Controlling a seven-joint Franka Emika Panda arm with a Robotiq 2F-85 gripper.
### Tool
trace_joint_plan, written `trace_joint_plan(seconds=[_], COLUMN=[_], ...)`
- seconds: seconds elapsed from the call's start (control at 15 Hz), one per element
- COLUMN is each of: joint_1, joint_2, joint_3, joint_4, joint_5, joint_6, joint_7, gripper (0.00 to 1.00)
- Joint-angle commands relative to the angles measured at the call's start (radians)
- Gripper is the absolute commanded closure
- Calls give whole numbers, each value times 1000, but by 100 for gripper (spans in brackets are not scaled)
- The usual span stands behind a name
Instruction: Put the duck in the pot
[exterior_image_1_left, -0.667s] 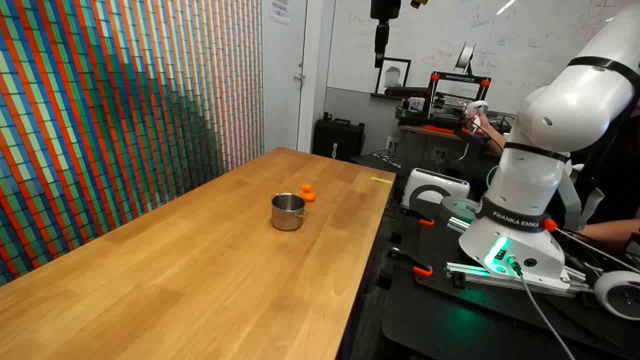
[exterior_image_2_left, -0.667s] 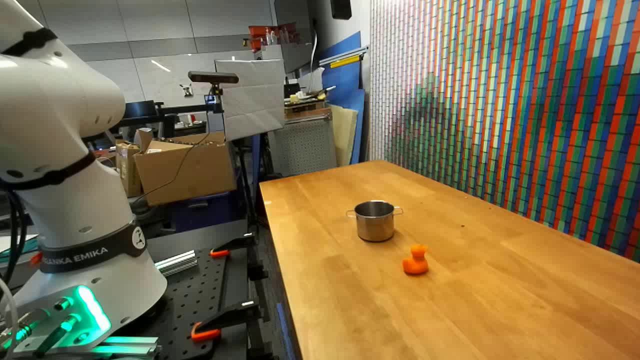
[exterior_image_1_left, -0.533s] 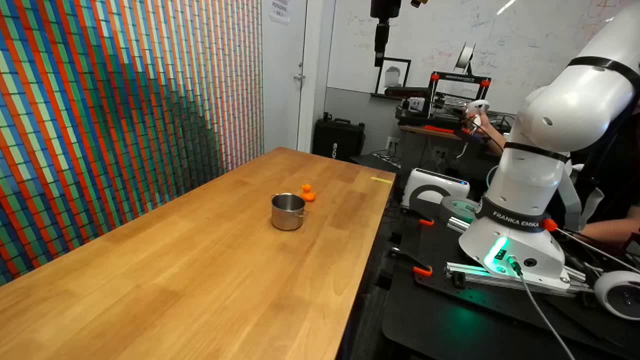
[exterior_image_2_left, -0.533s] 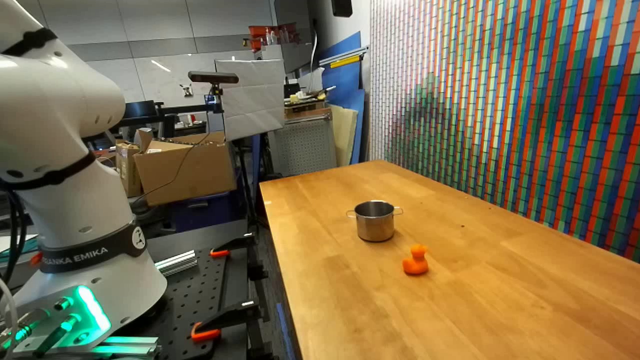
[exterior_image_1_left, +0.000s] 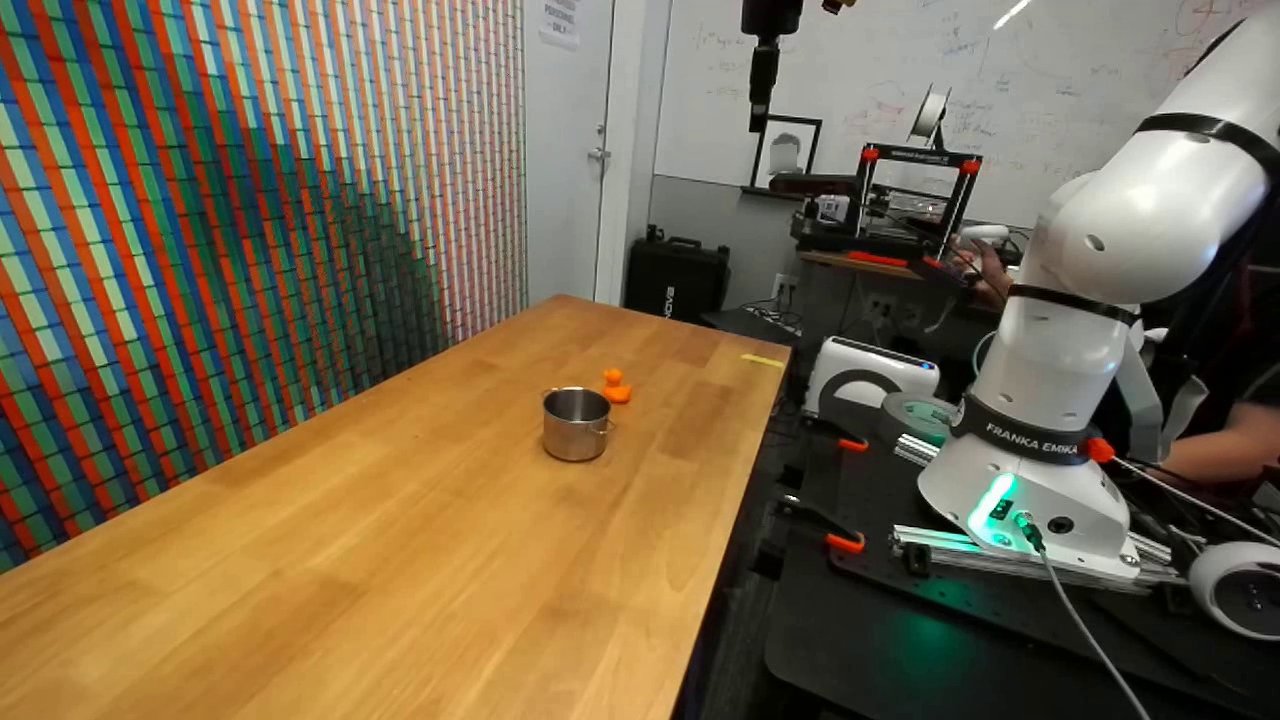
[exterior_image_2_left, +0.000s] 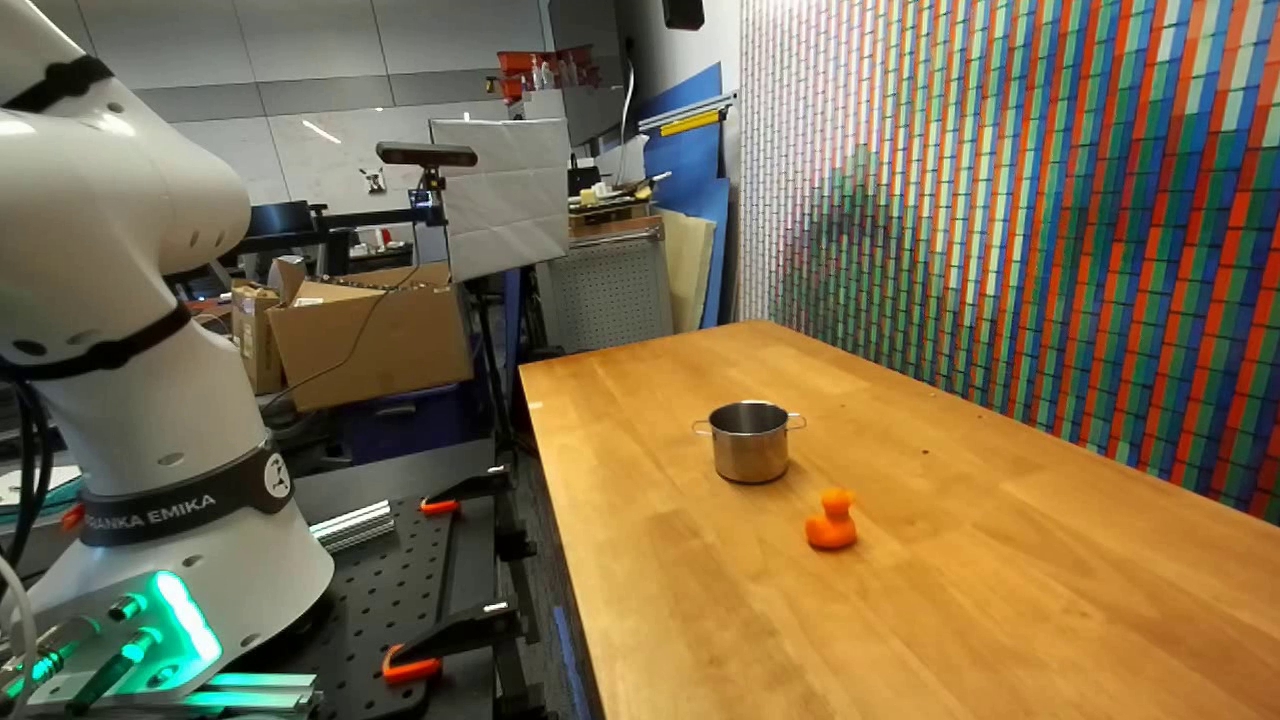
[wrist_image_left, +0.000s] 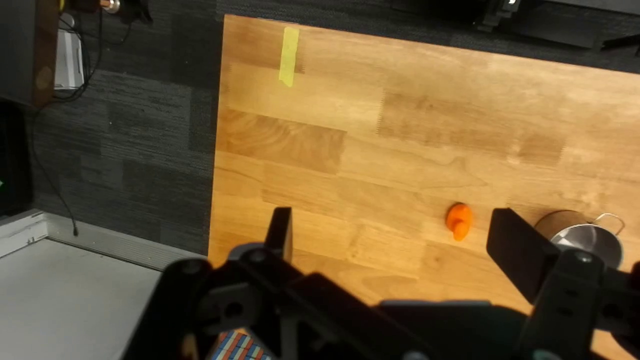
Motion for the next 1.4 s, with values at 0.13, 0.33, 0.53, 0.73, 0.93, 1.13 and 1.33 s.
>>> trace_joint_plan(seconds=[0.13,0.33,0.53,0.73,0.93,1.13,1.33], joint_1=[8,29,55,59,49,45,47], joint_2=[0,58,178,294,374,426,450], joint_3=[-6,-4,7,20,35,39,47], joint_4=[3,78,221,312,308,245,145], joint_5=[-2,68,187,252,254,245,235], joint_6=[-4,10,14,38,98,162,233], joint_7=[2,27,71,116,158,168,168], gripper=[0,0,0,0,0,0,0])
